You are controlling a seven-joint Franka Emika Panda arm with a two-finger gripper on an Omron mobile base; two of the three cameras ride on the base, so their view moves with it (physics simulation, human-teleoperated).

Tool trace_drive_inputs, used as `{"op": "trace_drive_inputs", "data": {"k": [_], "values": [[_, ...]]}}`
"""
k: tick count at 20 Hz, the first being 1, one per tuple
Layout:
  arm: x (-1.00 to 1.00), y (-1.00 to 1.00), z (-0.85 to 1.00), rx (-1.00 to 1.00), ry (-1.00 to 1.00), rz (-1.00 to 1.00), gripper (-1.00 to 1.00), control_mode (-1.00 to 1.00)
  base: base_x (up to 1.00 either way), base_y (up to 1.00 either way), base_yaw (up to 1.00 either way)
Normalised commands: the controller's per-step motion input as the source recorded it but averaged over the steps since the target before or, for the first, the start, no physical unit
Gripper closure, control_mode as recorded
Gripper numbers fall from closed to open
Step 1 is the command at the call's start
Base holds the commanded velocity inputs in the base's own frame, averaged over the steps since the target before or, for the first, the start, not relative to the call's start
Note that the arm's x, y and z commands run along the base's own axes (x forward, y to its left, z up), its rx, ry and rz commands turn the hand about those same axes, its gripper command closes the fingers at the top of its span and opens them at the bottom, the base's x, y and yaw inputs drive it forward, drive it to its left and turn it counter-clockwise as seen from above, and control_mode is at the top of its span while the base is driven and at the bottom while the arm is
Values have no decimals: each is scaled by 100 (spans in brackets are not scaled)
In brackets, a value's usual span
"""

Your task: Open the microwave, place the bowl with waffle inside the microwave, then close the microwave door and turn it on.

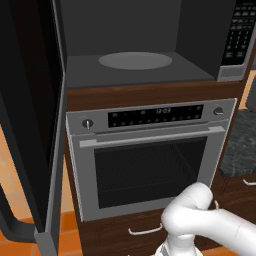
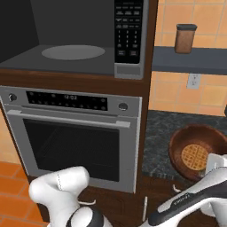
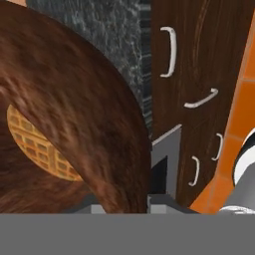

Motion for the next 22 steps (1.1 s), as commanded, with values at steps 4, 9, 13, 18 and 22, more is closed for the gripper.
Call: {"op": "trace_drive_inputs", "data": {"k": [4, 9, 13, 18, 22], "values": [[-91, 99, 58, -18, 0, -1, 100, -100, 0, 0, 0], [-97, 100, 88, -20, -13, 0, 100, -100, 0, 0, 0], [-84, 100, 89, -14, -13, 0, 100, -100, 0, 0, 0], [-51, 100, 37, -8, -17, 8, 100, -100, 0, 0, 0], [-87, 99, 46, 1, -13, 4, 100, -100, 0, 0, 0]]}}
